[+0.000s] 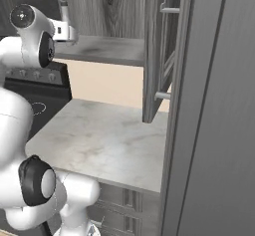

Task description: Move the cutting board and knife to the sink. Then move spray from the cabinet to the counter.

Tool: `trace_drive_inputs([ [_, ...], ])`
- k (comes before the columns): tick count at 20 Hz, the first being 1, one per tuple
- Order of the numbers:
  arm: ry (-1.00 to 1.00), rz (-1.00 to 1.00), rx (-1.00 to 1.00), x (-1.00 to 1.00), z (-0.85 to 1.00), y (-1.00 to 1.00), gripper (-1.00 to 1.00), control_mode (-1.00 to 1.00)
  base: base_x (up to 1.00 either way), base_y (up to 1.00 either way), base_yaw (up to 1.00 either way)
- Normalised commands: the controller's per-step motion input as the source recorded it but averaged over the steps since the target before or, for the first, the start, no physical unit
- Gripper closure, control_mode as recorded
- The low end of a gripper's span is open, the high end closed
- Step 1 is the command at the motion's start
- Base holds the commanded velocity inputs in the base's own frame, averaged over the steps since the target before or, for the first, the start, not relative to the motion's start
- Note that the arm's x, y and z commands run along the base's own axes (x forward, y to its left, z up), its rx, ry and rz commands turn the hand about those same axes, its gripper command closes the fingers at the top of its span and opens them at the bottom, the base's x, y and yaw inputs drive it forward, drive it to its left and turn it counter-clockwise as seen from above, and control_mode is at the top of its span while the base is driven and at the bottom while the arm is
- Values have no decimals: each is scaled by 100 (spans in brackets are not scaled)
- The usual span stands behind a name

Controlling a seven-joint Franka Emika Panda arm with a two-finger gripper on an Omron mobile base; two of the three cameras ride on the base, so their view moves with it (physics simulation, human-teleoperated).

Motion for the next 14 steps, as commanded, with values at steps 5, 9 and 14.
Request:
trace_drive_inputs([
  [5, 0, -17, -4, 60, 0, 54, -100, -100, 0, 0, 0],
  [9, 0, -8, 0, 44, 0, 26, -100, -100, 0, 0, 0],
  [14, 0, 0, 0, 58, 0, 0, -100, -100, 0, 0, 0],
])
